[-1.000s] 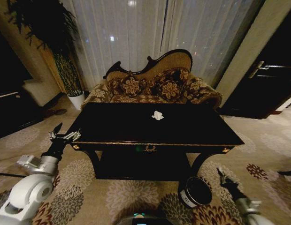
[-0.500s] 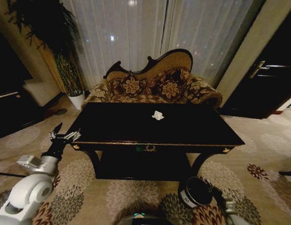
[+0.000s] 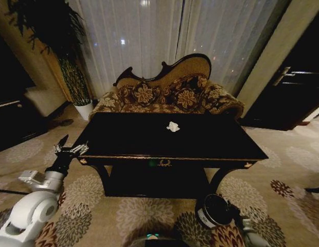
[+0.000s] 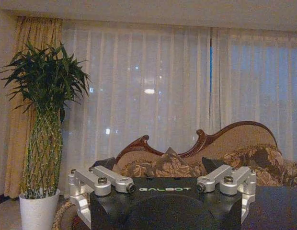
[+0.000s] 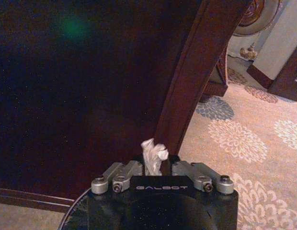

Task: Move to the front of the table and place the trash on the table into the trash bin.

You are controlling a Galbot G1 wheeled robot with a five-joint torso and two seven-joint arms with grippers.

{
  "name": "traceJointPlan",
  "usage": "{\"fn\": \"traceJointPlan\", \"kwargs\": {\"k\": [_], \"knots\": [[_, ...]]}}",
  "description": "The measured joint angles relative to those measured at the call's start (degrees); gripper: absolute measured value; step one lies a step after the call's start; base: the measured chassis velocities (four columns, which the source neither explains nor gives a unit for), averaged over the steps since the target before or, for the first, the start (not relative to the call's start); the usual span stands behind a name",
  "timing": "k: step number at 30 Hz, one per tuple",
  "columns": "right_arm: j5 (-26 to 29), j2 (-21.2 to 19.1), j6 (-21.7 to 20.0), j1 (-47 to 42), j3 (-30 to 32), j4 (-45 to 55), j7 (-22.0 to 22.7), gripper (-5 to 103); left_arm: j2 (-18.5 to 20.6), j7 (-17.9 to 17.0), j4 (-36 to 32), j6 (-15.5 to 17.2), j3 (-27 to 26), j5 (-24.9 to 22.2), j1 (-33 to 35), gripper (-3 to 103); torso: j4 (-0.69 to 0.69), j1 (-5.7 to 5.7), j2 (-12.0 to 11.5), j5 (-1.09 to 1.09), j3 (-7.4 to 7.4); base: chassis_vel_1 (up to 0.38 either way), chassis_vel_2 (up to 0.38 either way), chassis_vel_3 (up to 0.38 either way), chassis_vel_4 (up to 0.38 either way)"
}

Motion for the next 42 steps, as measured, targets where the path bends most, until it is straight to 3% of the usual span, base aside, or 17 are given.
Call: {"fn": "traceJointPlan", "kwargs": {"k": [2,4,8,10,15,18,20,21,25,32,37,42], "knots": [[-0.5,0.0,0.1,0.3,-0.3,-0.5,0.0,35,0.0,0.0,0.0,0.0,0.0,0.0,0.0,100,0.00,0.00,0.0,0.00,0.00,0.000,0.000,0.000,0.000],[-0.5,0.1,0.1,0.4,-0.4,-0.6,0.0,35,0.0,0.0,0.0,0.0,0.0,0.0,0.0,100,0.00,0.00,0.0,0.00,0.00,0.000,0.000,0.000,0.000],[-0.4,0.4,0.1,0.2,-0.4,-0.6,0.3,57,0.0,0.0,0.0,0.0,0.0,0.0,0.0,100,0.00,0.00,0.0,0.00,0.00,0.000,0.000,0.000,0.000],[-0.4,0.4,0.1,0.0,-0.3,-0.4,0.4,63,0.0,0.0,0.0,0.0,0.0,0.0,0.0,100,0.00,0.00,0.0,0.01,0.00,0.000,0.000,0.000,0.000],[1.0,0.2,-0.1,-4.4,2.4,5.2,1.1,79,0.0,0.0,0.0,0.0,0.0,0.0,0.0,100,0.02,0.00,0.0,0.02,0.00,0.000,0.000,0.000,0.000],[3.5,-0.1,-0.5,-13.0,8.0,15.8,1.1,94,0.0,0.0,0.0,0.0,0.0,0.0,0.0,100,0.00,0.00,0.0,0.00,0.00,0.000,0.000,0.000,0.000],[3.8,-0.1,-0.5,-14.0,8.7,17.0,1.1,94,0.0,0.0,0.0,0.0,0.0,0.0,0.0,100,0.00,-0.01,0.0,0.00,-0.01,0.000,0.000,0.000,0.000],[5.3,0.2,-0.3,-18.7,12.2,22.3,0.4,99,0.0,0.0,0.0,0.0,0.0,0.0,0.0,100,0.00,0.00,0.0,0.00,-0.01,0.000,0.000,0.000,0.000],[7.9,0.8,0.3,-25.4,17.8,29.5,-1.4,100,0.0,0.0,0.0,0.0,0.0,0.0,0.0,100,-0.01,-0.01,0.0,0.01,-0.01,0.000,0.000,0.000,0.000],[17.2,1.7,1.1,-38.1,29.5,44.8,-6.9,100,0.0,0.0,0.0,0.0,0.0,0.0,0.0,100,-0.02,-0.01,0.0,-0.01,-0.01,0.000,0.000,0.000,0.000],[24.5,1.5,-1.4,-41.6,35.9,55.6,-6.4,100,0.0,0.0,0.0,0.0,0.0,0.0,0.0,100,0.01,-0.01,0.0,0.00,0.00,0.000,0.000,0.000,0.000],[27.4,0.6,-3.7,-43.7,39.3,64.2,-5.2,100,0.0,0.0,0.0,0.0,0.0,0.0,0.0,100,0.01,-0.01,0.0,-0.01,0.00,0.000,0.000,0.000,0.000]]}}
